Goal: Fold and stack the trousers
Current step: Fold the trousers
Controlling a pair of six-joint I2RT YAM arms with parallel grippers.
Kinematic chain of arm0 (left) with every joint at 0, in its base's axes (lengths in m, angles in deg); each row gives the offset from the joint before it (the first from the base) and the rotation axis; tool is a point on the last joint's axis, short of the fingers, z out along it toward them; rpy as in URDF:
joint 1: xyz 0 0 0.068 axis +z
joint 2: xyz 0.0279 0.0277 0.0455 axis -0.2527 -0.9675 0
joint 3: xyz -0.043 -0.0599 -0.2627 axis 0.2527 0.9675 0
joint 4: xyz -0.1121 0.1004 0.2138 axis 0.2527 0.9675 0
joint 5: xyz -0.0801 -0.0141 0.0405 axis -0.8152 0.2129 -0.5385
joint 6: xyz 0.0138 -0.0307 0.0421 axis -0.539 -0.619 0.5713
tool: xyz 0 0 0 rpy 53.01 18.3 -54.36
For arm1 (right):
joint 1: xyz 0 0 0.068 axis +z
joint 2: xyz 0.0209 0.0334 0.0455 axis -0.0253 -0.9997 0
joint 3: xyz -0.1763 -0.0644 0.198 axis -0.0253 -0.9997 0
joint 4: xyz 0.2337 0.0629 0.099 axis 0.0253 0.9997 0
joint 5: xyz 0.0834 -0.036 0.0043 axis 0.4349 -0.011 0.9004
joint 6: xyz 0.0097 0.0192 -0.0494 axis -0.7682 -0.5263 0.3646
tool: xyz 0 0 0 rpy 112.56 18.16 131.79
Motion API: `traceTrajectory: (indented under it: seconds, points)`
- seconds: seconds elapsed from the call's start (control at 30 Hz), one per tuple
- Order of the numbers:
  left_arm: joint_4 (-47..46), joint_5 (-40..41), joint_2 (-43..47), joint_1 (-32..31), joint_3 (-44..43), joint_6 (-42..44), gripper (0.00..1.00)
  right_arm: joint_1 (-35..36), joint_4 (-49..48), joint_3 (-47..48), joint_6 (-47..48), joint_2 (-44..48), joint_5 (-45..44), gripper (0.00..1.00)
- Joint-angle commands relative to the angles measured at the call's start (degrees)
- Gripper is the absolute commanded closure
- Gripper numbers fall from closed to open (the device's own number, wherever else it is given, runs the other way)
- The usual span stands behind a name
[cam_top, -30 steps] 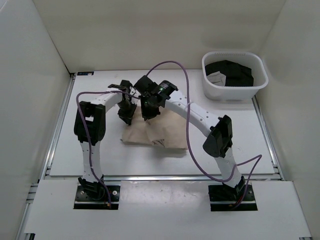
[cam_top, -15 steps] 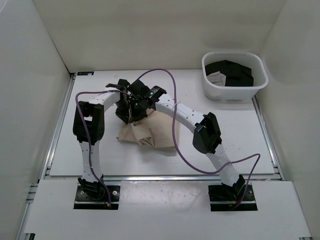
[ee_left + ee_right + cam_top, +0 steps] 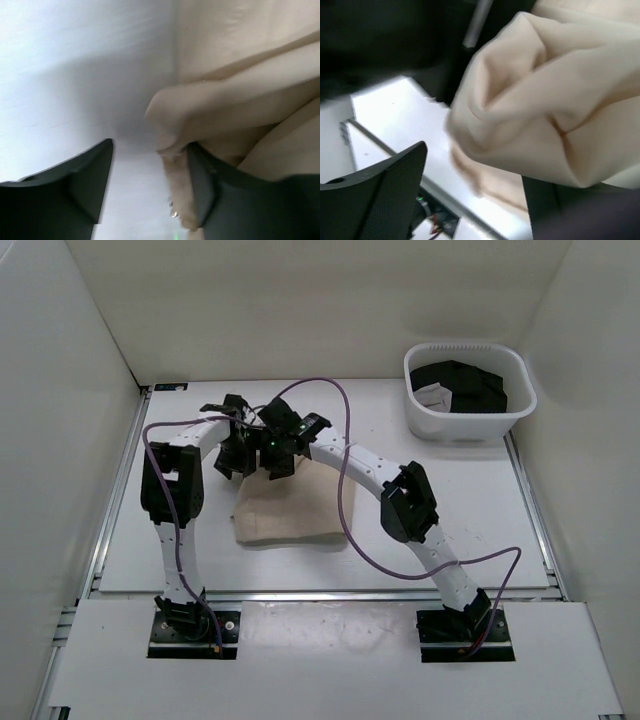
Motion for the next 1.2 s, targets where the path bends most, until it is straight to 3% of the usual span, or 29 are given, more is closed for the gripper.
traceTrajectory:
  seconds: [0.0, 0.07, 0.17, 0.33, 0.47, 0.67, 0.77, 0.8, 0.83, 0.9, 0.93, 1.0, 1.17]
  points:
    - [1.34, 3.05, 2.8, 3.66, -5.78, 1.43, 0.26, -0.91, -2.65, 3.5, 5.59, -1.3, 1.8, 0.2]
    - [2.66, 4.72, 3.33, 5.77, -9.21, 2.4, 0.15, -0.38, -3.44, 2.99, 8.59, 1.33, 4.1, 0.17]
    - [3.46, 7.01, 5.78, 6.39, -11.33, 5.65, 0.1, 0.15, -2.82, -1.65, 13.17, 8.78, 0.61, 0.17]
    - [4.07, 9.03, 8.42, 6.39, -14.49, 8.03, 0.0, 0.15, -2.29, -21.14, 15.72, 26.98, -8.63, 0.13]
    - [4.69, -3.77, 9.66, 5.78, -15.12, 10.66, 0.0, -1.16, -2.64, -35.54, 13.98, 37.44, -13.21, 0.05]
    - [6.09, -12.48, 1.85, 3.84, -16.77, 9.01, 0.0, -9.76, -9.84, -55.36, 9.05, 42.64, -6.9, 0.05]
    - [6.1, -10.32, -2.64, 3.84, -19.32, 6.99, 0.17, -11.8, -13.97, -60.38, 9.05, 40.55, -4.7, 0.17]
    - [5.49, -9.35, -3.69, 3.84, -20.72, 6.46, 0.25, -12.41, -15.03, -61.26, 9.05, 39.75, -3.3, 0.21]
    - [5.48, -8.64, -5.53, 3.84, -21.34, 6.45, 0.38, -12.42, -16.87, -61.96, 9.05, 38.96, -1.11, 0.32]
    - [5.48, -8.63, -6.77, 3.84, -21.88, 5.23, 0.4, -12.94, -17.5, -63.11, 9.05, 36.76, -1.09, 0.43]
    - [5.48, -8.63, -7.56, 3.84, -22.4, 5.22, 0.41, -12.95, -17.5, -63.89, 9.05, 36.23, -1.09, 0.57]
    - [4.96, -7.15, -8.18, 3.84, -22.4, 3.73, 0.41, -13.74, -18.02, -64.6, 9.05, 35.09, -1.97, 0.67]
    - [4.25, -7.93, -8.71, 3.84, -21.88, 2.49, 0.37, -19.97, -17.94, -66.01, 9.05, 35.09, -3.72, 0.7]
